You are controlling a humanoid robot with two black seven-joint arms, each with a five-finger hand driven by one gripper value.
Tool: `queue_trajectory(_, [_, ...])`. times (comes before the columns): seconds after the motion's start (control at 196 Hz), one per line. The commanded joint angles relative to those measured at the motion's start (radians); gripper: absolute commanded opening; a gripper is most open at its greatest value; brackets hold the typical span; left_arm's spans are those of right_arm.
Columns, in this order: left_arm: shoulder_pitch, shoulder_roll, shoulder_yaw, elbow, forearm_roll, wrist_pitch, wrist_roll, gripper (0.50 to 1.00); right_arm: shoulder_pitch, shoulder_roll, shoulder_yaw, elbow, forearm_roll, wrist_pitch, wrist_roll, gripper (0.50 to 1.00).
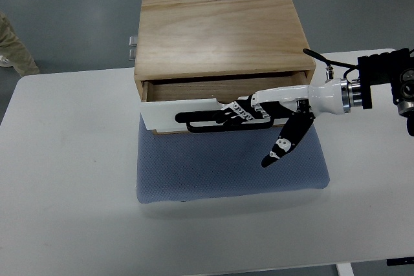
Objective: Open wood drawer with right hand
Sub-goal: 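Hook the handle with the right fingers and pull the drawer toward the robot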
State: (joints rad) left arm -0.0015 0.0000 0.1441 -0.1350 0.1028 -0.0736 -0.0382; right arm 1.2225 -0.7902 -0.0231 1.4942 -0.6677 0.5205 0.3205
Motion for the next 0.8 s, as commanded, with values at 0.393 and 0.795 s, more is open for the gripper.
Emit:
queue_trajectory(0.393, [0.000,0.000,-0.001,0.000,0.000,0.000,0.000,1.000,-0.014,-0.049,0.009,0.029,0.002,0.035,0.000,0.952])
queue_trajectory(0.795, [0.000,0.000,0.000,0.000,0.000,0.000,0.000,1.000,-0.001,-0.087,0.066,0.029,0.014,0.062,0.000,0.952])
